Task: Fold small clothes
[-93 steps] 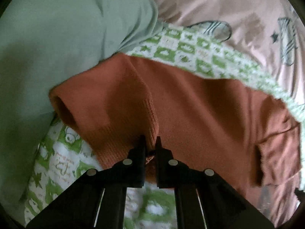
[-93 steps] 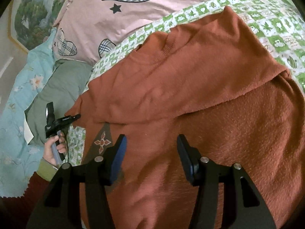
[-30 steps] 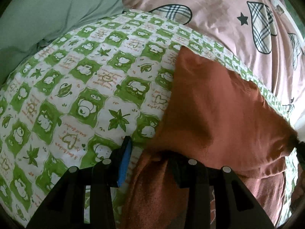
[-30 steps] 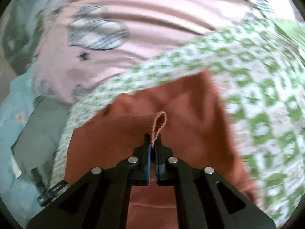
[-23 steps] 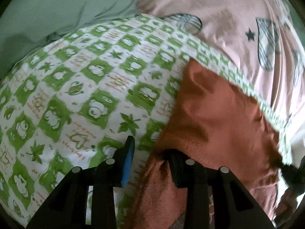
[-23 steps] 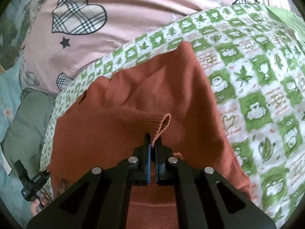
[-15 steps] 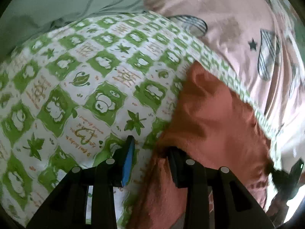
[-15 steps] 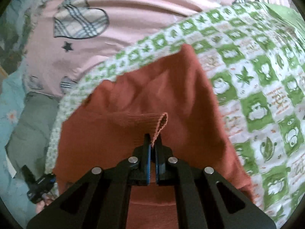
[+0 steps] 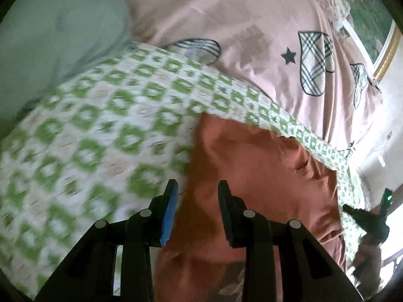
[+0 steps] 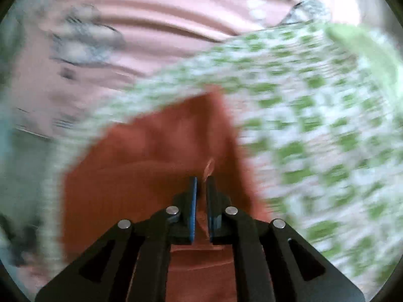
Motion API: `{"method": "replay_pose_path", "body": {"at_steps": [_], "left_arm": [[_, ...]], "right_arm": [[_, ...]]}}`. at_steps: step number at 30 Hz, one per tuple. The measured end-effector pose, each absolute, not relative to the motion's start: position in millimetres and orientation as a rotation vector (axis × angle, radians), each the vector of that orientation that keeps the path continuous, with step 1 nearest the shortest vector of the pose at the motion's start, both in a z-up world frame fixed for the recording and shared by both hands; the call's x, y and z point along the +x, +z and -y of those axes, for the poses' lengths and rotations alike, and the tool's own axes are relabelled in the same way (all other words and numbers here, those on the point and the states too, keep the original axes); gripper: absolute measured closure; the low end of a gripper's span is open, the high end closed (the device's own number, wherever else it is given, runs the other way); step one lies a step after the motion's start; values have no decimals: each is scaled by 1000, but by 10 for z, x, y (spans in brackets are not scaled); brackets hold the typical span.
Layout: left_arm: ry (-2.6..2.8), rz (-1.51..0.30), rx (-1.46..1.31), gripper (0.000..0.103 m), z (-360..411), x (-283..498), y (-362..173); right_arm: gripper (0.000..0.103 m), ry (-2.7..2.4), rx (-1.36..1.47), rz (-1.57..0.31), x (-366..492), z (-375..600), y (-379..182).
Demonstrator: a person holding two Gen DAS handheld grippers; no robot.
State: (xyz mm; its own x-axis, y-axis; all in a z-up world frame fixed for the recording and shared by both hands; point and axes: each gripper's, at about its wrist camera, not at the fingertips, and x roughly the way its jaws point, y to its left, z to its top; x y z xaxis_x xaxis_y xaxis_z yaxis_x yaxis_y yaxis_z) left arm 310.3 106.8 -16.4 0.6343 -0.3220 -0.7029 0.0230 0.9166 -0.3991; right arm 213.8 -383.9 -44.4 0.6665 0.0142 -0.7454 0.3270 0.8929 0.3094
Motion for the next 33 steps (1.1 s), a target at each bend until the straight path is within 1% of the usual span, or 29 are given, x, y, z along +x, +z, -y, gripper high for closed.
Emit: {"method": "replay_pose_path", "body": {"at_steps": [3,4,7,9,10,11,12,16,19,20,23,24,25,26,27,28,33], "left_arm": [[-248,-879,-331,71,-829,3311,-216],[-261,-878,-321,71,-764,3340,-238],[-288,-914,-280,71,-571,3497,-388],[-199,-949,-218,72,-538,3645,-545],[-163,-955,-207,75,-572,3704,-614],[-134,-955,-208,86,-628,3767,-679],[-119,-947,-207,93,-674,3797,-709],[-111,-942,-222,93,-782,3812,-721],[-75,-949,-185,92,-797,3720,-680],[-77,-953,-208,88,-854,3624,-652],[-115,-949,-269,87,-956,3297,-536],[-128,-944,-277,84,-970,3196,-507],[-142,-941,-282,82,-986,3055,-471],[-152,-939,-282,77,-997,2901,-434],[-159,-939,-283,72,-1009,2747,-408],[-168,-942,-287,70,-1030,2576,-393],[-207,-980,-292,64,-1121,1856,-413]], "right_arm": [[92,-54,472,-763,2069,3673,-422],[92,8,461,-769,2090,3570,-446],[91,189,452,-886,2292,3280,-671],[91,165,384,-928,2382,3179,-818],[91,153,383,-933,2407,3199,-862],[91,131,403,-939,2427,3266,-927],[92,126,443,-930,2432,3351,-973],[92,84,528,-866,2297,3576,-939],[92,-13,533,-842,2118,3721,-876],[92,-20,557,-832,2042,3780,-851],[90,-39,566,-800,1775,3867,-734],[86,-35,562,-796,1674,3886,-701],[77,-29,564,-796,1576,3908,-678],[70,-26,563,-797,1500,3916,-658],[57,-23,557,-794,1391,3923,-640],[54,-23,544,-786,1280,3920,-619],[54,-11,515,-813,801,4004,-648]]}}
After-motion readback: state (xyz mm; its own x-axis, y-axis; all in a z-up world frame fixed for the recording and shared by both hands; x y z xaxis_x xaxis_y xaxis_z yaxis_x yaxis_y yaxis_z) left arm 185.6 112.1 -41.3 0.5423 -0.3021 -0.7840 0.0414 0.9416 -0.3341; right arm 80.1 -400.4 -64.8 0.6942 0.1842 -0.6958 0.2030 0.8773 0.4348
